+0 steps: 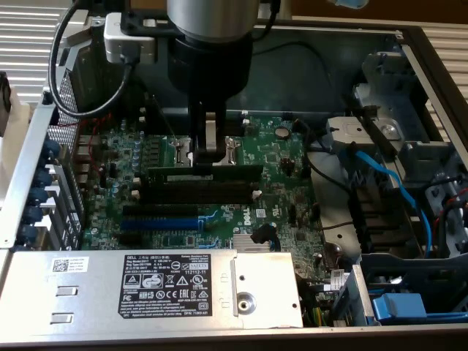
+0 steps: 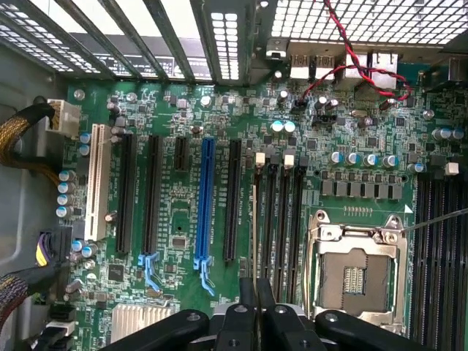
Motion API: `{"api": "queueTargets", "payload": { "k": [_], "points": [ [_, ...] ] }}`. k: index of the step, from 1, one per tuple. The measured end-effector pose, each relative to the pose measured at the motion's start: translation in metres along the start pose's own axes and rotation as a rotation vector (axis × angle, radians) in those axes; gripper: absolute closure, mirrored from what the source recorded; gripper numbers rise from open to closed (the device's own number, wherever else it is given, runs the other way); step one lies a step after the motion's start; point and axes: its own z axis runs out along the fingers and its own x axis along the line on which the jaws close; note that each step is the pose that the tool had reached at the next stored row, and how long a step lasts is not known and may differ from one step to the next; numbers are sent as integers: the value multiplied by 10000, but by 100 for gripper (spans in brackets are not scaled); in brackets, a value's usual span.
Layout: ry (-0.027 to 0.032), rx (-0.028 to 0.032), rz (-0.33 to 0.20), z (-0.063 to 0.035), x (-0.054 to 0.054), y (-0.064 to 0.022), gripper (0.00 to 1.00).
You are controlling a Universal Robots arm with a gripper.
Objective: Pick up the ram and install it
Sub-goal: 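Insert the ram into the slot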
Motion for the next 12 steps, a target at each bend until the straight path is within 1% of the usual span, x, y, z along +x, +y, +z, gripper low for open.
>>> {"api": "queueTargets", "payload": {
  "k": [3,7,9,12],
  "points": [
    [-1,-1,-2,36,-2,6,88],
    [-4,-50,-3,47,-3,27,88],
    [-5,-68,-4,71,-4,27,88],
    [-65,-123,5,91,-4,27,88]
  ]
}}
